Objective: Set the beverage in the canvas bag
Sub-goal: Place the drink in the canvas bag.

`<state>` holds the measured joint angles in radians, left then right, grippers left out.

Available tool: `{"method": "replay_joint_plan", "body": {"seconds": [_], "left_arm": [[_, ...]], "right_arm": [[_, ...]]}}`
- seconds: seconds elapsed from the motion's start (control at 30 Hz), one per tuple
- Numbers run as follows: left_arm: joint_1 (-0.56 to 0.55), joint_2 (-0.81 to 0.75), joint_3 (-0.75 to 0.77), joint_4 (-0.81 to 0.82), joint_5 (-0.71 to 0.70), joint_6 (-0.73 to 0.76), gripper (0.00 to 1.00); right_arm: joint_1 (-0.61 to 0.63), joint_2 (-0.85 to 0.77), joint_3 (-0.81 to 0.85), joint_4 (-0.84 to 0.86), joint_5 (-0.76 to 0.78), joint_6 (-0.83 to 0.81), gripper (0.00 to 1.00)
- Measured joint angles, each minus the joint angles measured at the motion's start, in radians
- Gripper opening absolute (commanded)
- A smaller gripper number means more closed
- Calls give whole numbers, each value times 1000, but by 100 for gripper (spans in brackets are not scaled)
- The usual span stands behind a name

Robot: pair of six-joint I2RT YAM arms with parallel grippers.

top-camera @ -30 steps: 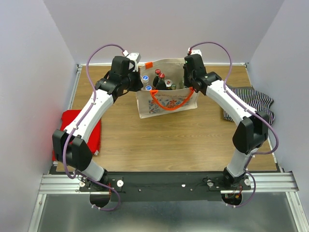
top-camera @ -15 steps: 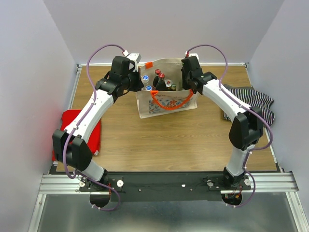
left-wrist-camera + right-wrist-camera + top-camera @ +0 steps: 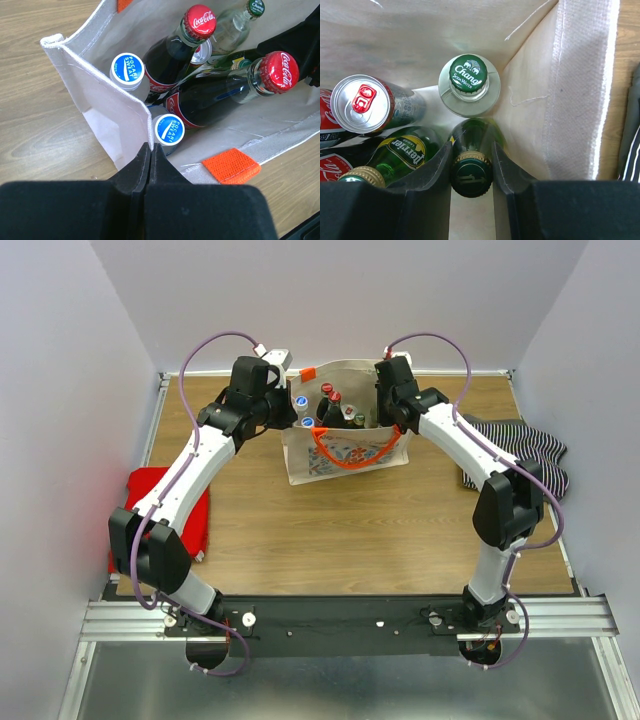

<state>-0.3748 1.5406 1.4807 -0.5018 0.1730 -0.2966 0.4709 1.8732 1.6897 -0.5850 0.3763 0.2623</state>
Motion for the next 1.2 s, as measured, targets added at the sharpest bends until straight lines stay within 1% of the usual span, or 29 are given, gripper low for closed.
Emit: {"method": "replay_joint_plan", "body": {"seconds": [0.07, 0.1, 0.2, 0.27, 0.37, 0.4, 0.87, 1.2], "left_arm": [[0, 0, 0, 0, 0, 0, 0], [0, 0, 0, 0, 0, 0, 0], [0, 0, 0, 0, 0, 0, 0], [0, 0, 0, 0, 0, 0, 1], [0, 0, 0, 0, 0, 0, 1], [0, 0, 0, 0, 0, 0, 1], [0, 0, 0, 0, 0, 0, 5], [0, 0, 0, 0, -1, 0, 16]], "right_arm": [[0, 1, 2, -3, 0, 1, 29], [0, 1, 3, -5, 0, 2, 40], [0, 1, 5, -13, 0, 6, 50], [0, 1, 8, -23, 2, 4, 54], [-1, 1, 17, -32, 5, 6, 57], [-1, 1, 21, -34, 6, 6, 59], [-1, 1, 27, -41, 6, 10, 63], [-2, 1, 100, -71, 23, 11, 65]]}}
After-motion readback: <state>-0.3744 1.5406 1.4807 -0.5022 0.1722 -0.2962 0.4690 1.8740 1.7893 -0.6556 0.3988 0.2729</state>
